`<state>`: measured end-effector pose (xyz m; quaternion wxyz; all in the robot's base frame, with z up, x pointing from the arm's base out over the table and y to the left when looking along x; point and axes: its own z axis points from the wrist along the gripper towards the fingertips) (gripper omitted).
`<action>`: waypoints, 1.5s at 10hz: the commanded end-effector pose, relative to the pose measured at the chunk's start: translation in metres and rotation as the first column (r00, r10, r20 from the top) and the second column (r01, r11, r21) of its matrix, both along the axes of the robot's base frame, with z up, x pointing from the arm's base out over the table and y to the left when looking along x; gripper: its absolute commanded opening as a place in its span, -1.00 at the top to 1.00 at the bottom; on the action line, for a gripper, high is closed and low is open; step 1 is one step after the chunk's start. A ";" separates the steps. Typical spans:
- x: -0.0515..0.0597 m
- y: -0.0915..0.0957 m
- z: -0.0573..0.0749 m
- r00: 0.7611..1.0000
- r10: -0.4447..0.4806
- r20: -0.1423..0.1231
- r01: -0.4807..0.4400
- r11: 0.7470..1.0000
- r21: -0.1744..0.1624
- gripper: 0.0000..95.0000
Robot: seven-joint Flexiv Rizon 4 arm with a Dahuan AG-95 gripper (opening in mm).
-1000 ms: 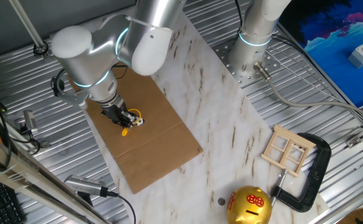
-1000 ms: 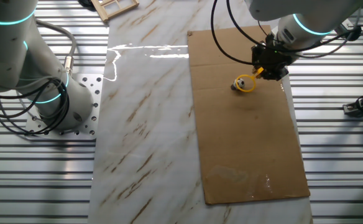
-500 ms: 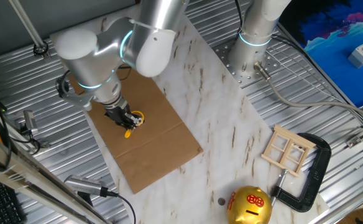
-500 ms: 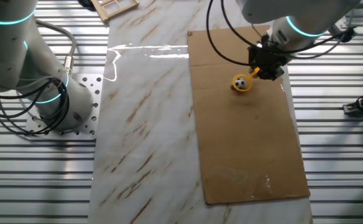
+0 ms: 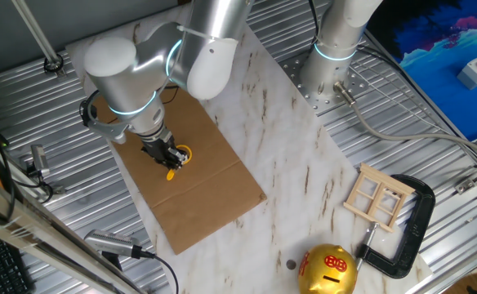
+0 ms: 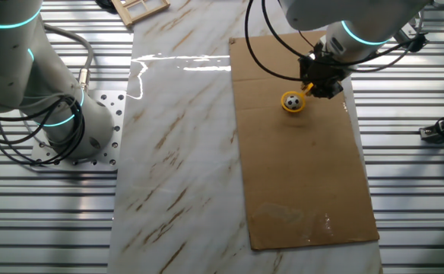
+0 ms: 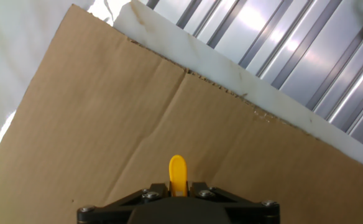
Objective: Attach the bubble ring to the ball
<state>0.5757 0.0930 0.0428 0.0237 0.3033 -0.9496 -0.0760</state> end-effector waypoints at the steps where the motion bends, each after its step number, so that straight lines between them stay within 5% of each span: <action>1: 0.002 -0.001 -0.003 1.000 0.000 0.004 0.000 1.000 0.006 1.00; 15: 0.007 0.002 -0.010 1.000 -0.017 0.018 0.017 1.000 0.006 1.00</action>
